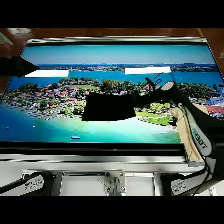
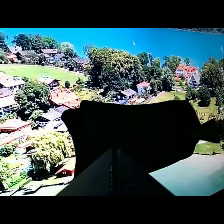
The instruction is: Fold the shirts.
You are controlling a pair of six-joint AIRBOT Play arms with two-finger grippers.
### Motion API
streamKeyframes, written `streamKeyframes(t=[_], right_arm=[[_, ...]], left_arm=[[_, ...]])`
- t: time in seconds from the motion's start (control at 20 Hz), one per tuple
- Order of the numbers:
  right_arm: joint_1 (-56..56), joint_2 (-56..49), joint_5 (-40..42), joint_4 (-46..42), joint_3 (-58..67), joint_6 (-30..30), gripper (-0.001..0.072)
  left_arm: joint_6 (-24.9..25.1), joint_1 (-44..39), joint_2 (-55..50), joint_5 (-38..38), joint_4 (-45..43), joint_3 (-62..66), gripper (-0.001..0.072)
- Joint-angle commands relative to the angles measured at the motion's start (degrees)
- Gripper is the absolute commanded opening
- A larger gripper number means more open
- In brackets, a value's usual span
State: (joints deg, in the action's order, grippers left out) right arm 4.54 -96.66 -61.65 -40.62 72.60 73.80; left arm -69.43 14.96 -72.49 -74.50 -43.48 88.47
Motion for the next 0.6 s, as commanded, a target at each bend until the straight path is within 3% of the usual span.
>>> streamKeyframes(t=[0.0, 0.35, 0.55], right_arm=[[-7.4, 8.5, -1.2, 1.5, 3.1, -5.0, 0.0070], [-35.1, 24.1, -7.8, -1.7, 4.2, 6.5, 0.0070], [-49.0, 28.2, -10.4, -2.0, 4.2, 7.8, 0.0070]], left_arm=[[-0.3, -1.7, 0.0, 0.0, 0.4, 0.0, 0.0036], [-0.3, -3.0, 0.0, 0.0, 0.4, 0.0, 0.0036], [-0.3, -3.0, 0.0, -0.8, 0.4, 0.0, 0.0036]])
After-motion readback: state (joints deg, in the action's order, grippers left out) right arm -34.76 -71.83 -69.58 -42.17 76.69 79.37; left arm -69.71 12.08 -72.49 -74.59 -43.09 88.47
